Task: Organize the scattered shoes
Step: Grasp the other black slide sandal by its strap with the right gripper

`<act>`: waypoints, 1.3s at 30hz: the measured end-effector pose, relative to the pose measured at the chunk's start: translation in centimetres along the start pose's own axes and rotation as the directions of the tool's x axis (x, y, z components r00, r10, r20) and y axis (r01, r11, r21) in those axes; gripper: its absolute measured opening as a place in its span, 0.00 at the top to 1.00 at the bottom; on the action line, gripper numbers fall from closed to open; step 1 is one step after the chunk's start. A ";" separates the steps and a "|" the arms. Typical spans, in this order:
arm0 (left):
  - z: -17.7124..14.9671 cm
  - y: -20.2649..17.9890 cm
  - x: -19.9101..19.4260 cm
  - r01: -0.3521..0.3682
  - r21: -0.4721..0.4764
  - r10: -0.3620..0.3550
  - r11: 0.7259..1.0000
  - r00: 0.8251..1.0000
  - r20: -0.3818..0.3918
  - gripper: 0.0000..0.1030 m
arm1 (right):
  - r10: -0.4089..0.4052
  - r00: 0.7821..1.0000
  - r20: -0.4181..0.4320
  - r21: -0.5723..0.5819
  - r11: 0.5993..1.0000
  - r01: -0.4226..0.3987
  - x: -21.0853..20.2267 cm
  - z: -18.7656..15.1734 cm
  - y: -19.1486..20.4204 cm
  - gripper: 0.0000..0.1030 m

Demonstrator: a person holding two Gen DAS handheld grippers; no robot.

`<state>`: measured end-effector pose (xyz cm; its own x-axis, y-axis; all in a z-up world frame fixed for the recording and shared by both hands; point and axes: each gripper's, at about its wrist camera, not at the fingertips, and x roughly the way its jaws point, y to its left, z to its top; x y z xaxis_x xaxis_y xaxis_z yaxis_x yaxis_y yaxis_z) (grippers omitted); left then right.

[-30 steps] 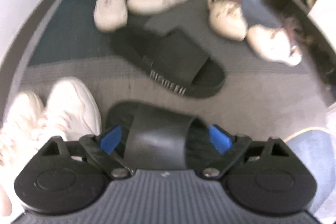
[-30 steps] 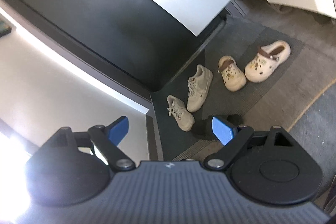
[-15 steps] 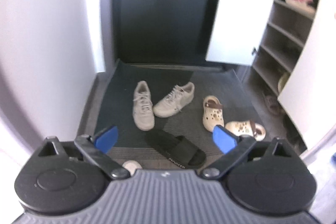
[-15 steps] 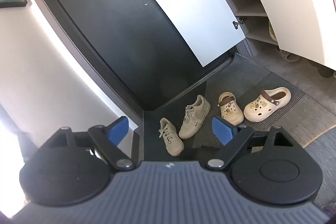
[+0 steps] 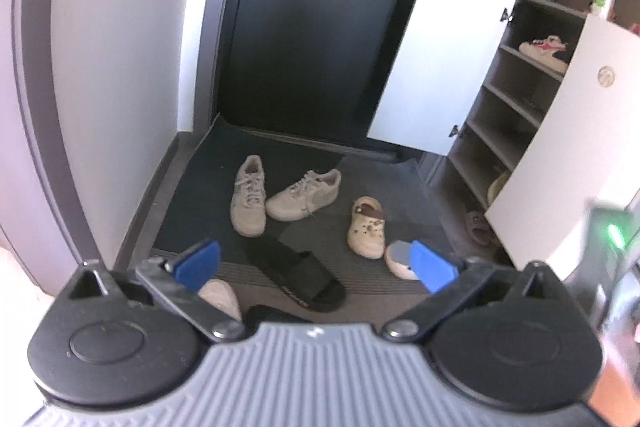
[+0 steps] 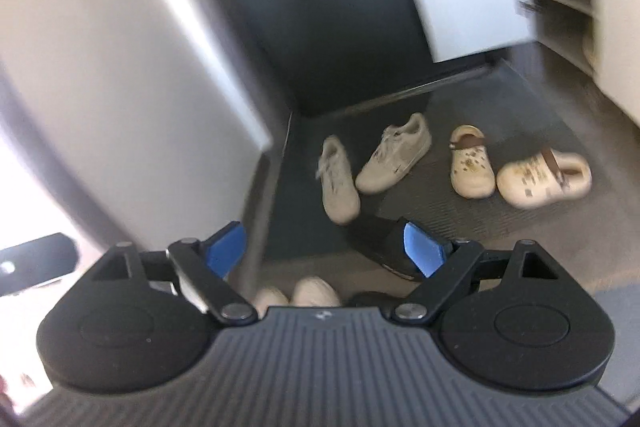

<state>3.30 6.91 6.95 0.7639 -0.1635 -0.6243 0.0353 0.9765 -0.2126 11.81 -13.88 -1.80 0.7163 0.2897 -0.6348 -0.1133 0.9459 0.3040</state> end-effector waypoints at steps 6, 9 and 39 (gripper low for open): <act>-0.1 2.0 1.0 -0.042 0.031 0.042 0.999 0.999 -0.001 0.00 | -0.109 0.984 -0.141 0.039 0.993 0.116 7.4 2.6 -1.6 0.14; -0.4 2.3 1.6 0.040 0.004 -0.039 0.999 0.999 -0.033 0.00 | -0.124 0.986 -0.109 0.022 0.992 0.128 9.1 3.3 -2.2 0.14; 0.0 2.0 3.4 -0.049 -0.129 0.044 0.990 0.998 -0.042 0.00 | -0.056 0.961 -0.270 -0.497 0.863 -0.089 17.7 -8.1 -4.2 0.14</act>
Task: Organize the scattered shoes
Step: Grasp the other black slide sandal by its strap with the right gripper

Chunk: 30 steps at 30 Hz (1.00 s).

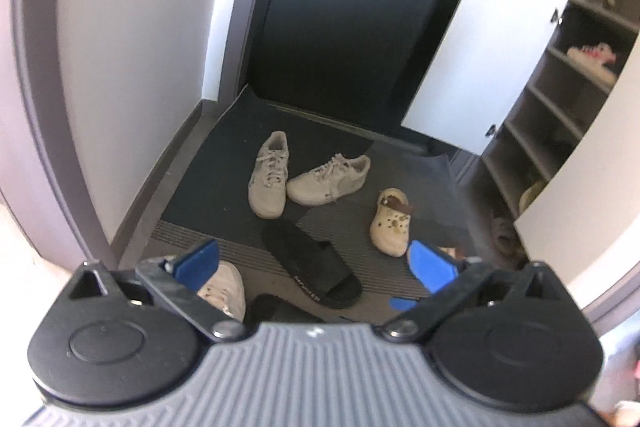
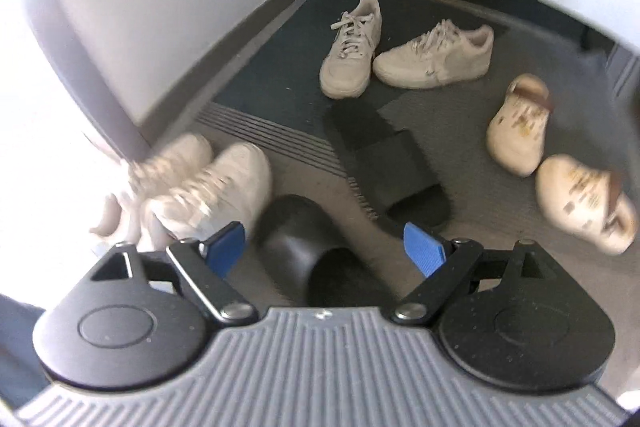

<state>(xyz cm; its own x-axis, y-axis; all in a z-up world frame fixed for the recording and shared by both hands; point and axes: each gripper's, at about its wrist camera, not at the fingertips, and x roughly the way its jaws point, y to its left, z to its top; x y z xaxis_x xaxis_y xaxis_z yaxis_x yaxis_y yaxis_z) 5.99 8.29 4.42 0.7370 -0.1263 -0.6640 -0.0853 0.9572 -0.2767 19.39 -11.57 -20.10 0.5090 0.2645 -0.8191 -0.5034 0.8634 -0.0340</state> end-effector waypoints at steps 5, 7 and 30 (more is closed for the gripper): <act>-0.3 2.0 -2.1 -0.034 0.016 0.034 0.999 0.999 0.042 0.00 | 0.028 1.000 0.007 -0.103 0.994 -0.027 1.4 -1.4 1.5 0.15; -0.2 3.2 -2.8 -0.051 0.004 0.051 0.999 0.997 0.057 0.00 | 0.056 0.998 0.018 -0.051 0.997 -0.055 3.1 -2.4 1.8 0.19; 1.1 8.6 -0.5 -0.162 -0.117 0.163 0.980 0.987 0.005 0.00 | 0.206 0.978 -0.022 0.157 0.967 -0.200 18.3 -9.1 1.5 0.69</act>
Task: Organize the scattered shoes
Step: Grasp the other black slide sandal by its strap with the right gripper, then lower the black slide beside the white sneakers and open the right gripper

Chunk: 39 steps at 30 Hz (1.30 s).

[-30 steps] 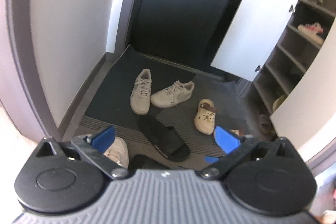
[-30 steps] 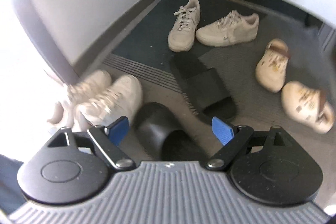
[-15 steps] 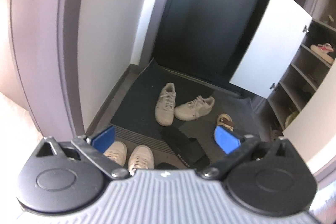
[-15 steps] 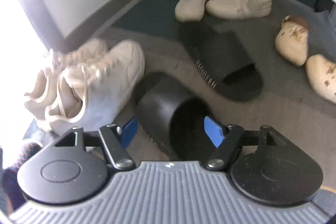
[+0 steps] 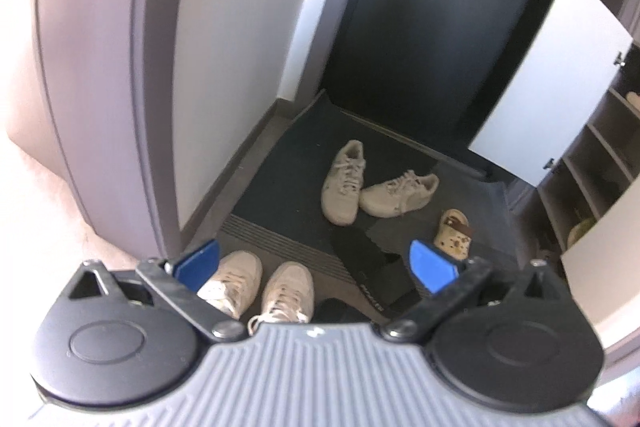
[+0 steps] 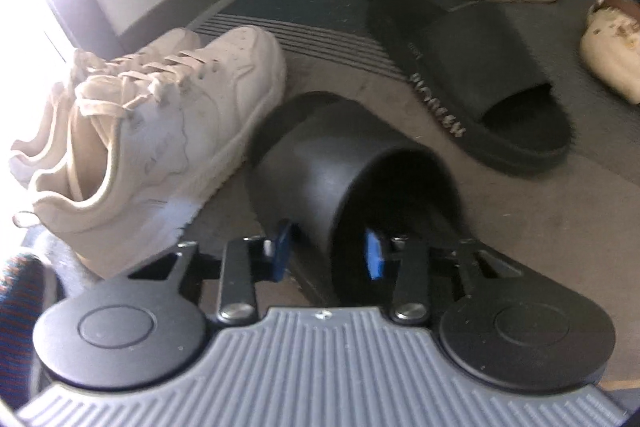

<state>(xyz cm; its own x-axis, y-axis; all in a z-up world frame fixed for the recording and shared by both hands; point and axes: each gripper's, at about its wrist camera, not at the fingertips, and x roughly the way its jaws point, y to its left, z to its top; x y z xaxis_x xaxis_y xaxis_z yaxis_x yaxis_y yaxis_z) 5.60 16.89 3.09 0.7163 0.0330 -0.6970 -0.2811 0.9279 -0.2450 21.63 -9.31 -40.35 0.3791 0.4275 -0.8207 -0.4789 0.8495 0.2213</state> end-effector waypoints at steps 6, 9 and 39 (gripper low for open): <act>-0.3 0.1 0.3 0.046 -0.002 -0.046 0.999 0.998 -0.039 0.00 | 0.024 0.996 0.091 0.221 0.974 -0.043 -0.5 0.8 -0.1 0.85; -0.4 0.6 -0.4 0.088 -0.024 -0.089 0.996 0.995 -0.038 0.00 | -0.030 0.987 0.161 0.385 0.922 -0.035 -0.9 1.5 0.3 0.89; -2.5 -5.4 -3.8 0.086 0.220 -0.108 0.972 0.990 0.091 0.01 | -0.058 0.998 -0.012 0.220 0.974 0.059 -18.0 3.9 6.3 0.37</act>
<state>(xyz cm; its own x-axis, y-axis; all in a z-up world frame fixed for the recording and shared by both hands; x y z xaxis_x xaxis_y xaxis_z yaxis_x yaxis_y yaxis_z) 2.82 10.86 5.37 0.7977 -0.0338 -0.6021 -0.0710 0.9862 -0.1493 14.91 -10.43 -22.11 0.3962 0.3741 -0.8385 -0.2701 0.9203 0.2830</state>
